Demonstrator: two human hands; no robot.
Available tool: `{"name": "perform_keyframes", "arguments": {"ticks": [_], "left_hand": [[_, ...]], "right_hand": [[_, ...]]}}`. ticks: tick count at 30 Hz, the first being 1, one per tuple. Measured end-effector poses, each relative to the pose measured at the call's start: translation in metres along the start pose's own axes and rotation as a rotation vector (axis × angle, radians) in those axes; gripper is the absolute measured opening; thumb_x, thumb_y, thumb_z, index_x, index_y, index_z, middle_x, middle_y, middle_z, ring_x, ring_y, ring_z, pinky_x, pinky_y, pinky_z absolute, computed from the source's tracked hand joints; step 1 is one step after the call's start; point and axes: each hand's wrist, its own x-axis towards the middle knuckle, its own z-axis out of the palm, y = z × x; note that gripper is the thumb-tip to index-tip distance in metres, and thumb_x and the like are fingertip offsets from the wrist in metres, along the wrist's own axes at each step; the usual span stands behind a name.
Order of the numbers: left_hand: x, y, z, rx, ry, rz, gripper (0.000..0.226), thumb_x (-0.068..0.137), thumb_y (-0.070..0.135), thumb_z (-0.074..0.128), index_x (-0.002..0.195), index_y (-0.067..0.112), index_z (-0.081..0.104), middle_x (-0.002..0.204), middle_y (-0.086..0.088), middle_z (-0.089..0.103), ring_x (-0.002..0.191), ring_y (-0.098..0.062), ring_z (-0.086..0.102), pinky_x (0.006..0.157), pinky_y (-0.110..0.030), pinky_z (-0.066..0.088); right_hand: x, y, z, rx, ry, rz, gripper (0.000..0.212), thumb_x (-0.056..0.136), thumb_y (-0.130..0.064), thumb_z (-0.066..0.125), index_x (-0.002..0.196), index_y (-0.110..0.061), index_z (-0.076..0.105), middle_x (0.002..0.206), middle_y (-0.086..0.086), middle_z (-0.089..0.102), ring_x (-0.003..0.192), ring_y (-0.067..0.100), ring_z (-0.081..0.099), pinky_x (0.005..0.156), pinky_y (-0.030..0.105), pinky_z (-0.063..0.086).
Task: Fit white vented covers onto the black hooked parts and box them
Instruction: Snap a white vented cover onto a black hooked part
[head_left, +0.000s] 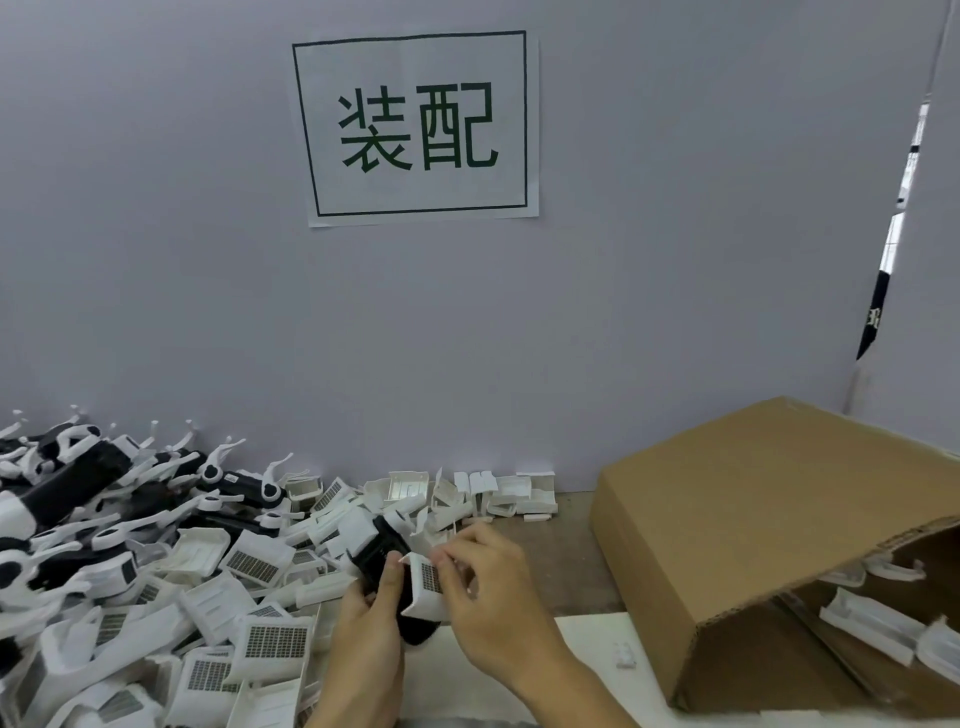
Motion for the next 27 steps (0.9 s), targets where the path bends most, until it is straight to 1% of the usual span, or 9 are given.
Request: {"name": "perform_keyframes", "arguments": {"ticks": [4,8,12,16,18,21,23,25,27], "left_hand": [[0.005,-0.005,-0.002,0.143,0.032,0.020,0.036,0.096,0.033,0.061,0.100,-0.002,0.067,0.066,-0.008,0.074,0.069,-0.023,0.069,0.062,-0.035,0.052],[0.001,-0.002,-0.001,0.274,0.069,0.053,0.042,0.094,0.042,0.064,0.087,0.001,0.067,0.052,0.002,0.069,0.062,-0.018,0.067,0.053,-0.030,0.047],[-0.005,0.005,0.003,0.249,0.097,0.031,0.040,0.094,0.039,0.064,0.095,-0.001,0.065,0.072,-0.011,0.069,0.068,-0.022,0.065,0.049,-0.027,0.044],[-0.007,0.010,0.002,0.290,0.149,0.039,0.043,0.096,0.039,0.062,0.083,-0.003,0.062,0.064,-0.010,0.062,0.062,-0.021,0.057,0.051,-0.029,0.036],[-0.007,0.011,0.001,0.311,0.156,0.025,0.045,0.094,0.038,0.066,0.088,-0.007,0.064,0.071,-0.014,0.063,0.067,-0.026,0.059,0.057,-0.032,0.040],[-0.005,0.013,0.000,0.325,0.144,0.019,0.037,0.087,0.033,0.075,0.090,-0.003,0.069,0.083,-0.018,0.070,0.080,-0.030,0.066,0.079,-0.043,0.054],[-0.004,0.013,-0.002,0.370,0.141,0.057,0.025,0.085,0.031,0.078,0.084,0.007,0.070,0.076,-0.009,0.070,0.077,-0.025,0.065,0.087,-0.046,0.054],[-0.002,0.012,-0.003,0.384,0.131,0.120,0.021,0.086,0.033,0.077,0.080,0.013,0.070,0.069,0.000,0.069,0.074,-0.022,0.064,0.085,-0.046,0.055],[-0.002,0.008,-0.002,0.308,0.083,0.122,0.028,0.093,0.037,0.068,0.087,0.010,0.073,0.070,-0.003,0.070,0.071,-0.023,0.064,0.067,-0.037,0.052]], "right_hand": [[-0.001,-0.004,-0.005,-0.094,-0.048,-0.060,0.031,0.102,-0.033,0.041,0.080,-0.022,0.059,0.076,-0.014,0.045,0.069,0.004,0.042,0.064,0.020,0.033],[-0.003,-0.014,-0.011,-0.168,-0.114,-0.086,0.030,0.101,-0.031,0.038,0.074,-0.023,0.046,0.074,-0.009,0.046,0.067,0.009,0.042,0.061,0.025,0.031],[-0.007,-0.023,-0.020,-0.088,-0.181,-0.083,0.027,0.096,-0.031,0.038,0.071,-0.022,0.044,0.067,-0.006,0.047,0.062,0.012,0.042,0.053,0.024,0.032],[-0.008,-0.029,-0.024,-0.029,-0.262,-0.129,0.019,0.090,-0.043,0.050,0.095,-0.024,0.054,0.078,-0.005,0.057,0.070,0.013,0.052,0.059,0.027,0.038],[-0.008,-0.026,-0.022,-0.048,-0.280,-0.116,0.029,0.088,-0.046,0.055,0.113,-0.031,0.053,0.093,-0.008,0.063,0.085,0.014,0.058,0.070,0.027,0.044],[-0.007,-0.018,-0.016,-0.027,-0.205,-0.032,0.043,0.086,-0.058,0.056,0.120,-0.032,0.053,0.099,-0.012,0.063,0.089,0.008,0.059,0.078,0.029,0.051],[-0.006,-0.013,-0.013,-0.033,-0.113,0.021,0.042,0.085,-0.067,0.052,0.108,-0.032,0.055,0.094,-0.017,0.056,0.086,0.003,0.054,0.077,0.024,0.051],[-0.004,-0.010,-0.010,-0.046,-0.016,0.054,0.040,0.083,-0.072,0.050,0.095,-0.033,0.054,0.089,-0.018,0.052,0.084,0.001,0.051,0.070,0.017,0.046],[-0.003,-0.010,-0.008,-0.039,0.035,0.068,0.042,0.082,-0.073,0.051,0.090,-0.032,0.056,0.085,-0.018,0.052,0.085,0.000,0.051,0.066,0.014,0.043]]}}
